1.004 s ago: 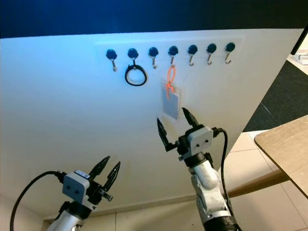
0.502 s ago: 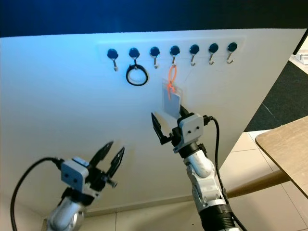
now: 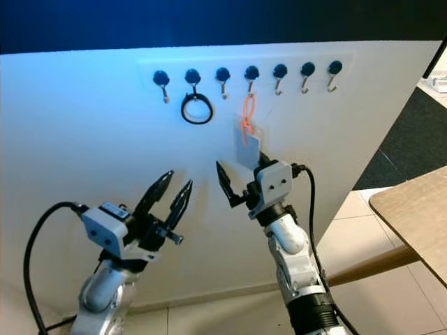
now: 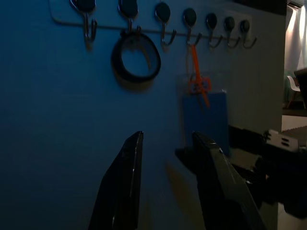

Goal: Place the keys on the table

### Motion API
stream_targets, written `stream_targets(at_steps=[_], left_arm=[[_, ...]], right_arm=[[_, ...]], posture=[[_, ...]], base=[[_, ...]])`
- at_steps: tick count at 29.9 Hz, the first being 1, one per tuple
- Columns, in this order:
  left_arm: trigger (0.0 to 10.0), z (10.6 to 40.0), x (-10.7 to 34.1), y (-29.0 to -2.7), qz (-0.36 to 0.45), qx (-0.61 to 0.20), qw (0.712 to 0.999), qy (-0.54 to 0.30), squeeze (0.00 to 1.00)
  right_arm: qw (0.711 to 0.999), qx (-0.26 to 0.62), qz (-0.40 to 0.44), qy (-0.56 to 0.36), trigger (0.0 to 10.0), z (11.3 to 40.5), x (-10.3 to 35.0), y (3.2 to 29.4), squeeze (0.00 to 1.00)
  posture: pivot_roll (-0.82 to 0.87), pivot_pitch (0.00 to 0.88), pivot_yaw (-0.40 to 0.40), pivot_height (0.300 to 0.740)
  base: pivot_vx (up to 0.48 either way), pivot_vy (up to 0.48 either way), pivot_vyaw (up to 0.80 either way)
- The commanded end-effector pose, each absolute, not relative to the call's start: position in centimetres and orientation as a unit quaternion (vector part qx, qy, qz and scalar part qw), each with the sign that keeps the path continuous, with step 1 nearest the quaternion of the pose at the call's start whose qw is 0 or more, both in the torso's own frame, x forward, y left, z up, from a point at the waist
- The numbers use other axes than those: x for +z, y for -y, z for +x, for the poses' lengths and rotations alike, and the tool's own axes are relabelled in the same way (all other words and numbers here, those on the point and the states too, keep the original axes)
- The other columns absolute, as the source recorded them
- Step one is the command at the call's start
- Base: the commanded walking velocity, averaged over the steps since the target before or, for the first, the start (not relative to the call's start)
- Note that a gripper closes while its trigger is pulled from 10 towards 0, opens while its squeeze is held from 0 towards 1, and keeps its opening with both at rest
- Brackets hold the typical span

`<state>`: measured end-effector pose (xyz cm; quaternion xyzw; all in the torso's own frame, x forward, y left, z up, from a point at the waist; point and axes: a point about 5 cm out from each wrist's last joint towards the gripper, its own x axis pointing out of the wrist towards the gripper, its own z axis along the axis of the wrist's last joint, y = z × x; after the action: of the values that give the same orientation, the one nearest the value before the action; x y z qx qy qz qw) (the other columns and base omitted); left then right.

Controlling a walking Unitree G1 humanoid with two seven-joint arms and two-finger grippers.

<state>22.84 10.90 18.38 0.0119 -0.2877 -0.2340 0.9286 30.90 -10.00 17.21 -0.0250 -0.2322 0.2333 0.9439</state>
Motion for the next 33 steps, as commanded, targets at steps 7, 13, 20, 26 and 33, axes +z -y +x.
stream_targets(at_steps=[7,13,20,26,33], left_arm=[[10.0,22.8,19.4,-11.0,0.015,-0.226,0.928,0.295,0.00],[10.0,22.8,19.5,-10.8,0.020,-0.227,0.929,0.291,0.00],[10.0,22.9,19.5,-10.8,0.023,-0.226,0.930,0.288,0.00],[10.0,22.9,19.5,-10.8,0.026,-0.226,0.931,0.286,0.00],[10.0,22.9,19.6,-10.8,0.030,-0.221,0.931,0.288,0.00]], right_arm=[[0.943,0.249,-0.015,0.222,7.7,30.8,17.0,9.4,0.00],[0.945,0.249,0.003,0.213,0.0,31.1,17.0,9.2,0.00],[0.950,0.235,0.008,0.205,10.0,32.0,17.5,8.7,0.00],[0.948,0.242,0.014,0.208,5.0,32.1,17.8,8.3,0.00],[0.947,0.242,0.012,0.212,10.0,32.1,18.0,8.2,0.00]], posture=[[0.06,0.102,-0.013,0.740],[0.06,0.103,-0.011,0.740],[0.06,0.102,-0.011,0.740],[0.06,0.103,-0.014,0.740],[0.06,0.104,-0.014,0.740]], base=[[0.000,0.000,0.00],[0.000,0.000,0.00],[0.000,0.000,0.00],[0.000,0.000,0.00],[0.000,0.000,0.00]])
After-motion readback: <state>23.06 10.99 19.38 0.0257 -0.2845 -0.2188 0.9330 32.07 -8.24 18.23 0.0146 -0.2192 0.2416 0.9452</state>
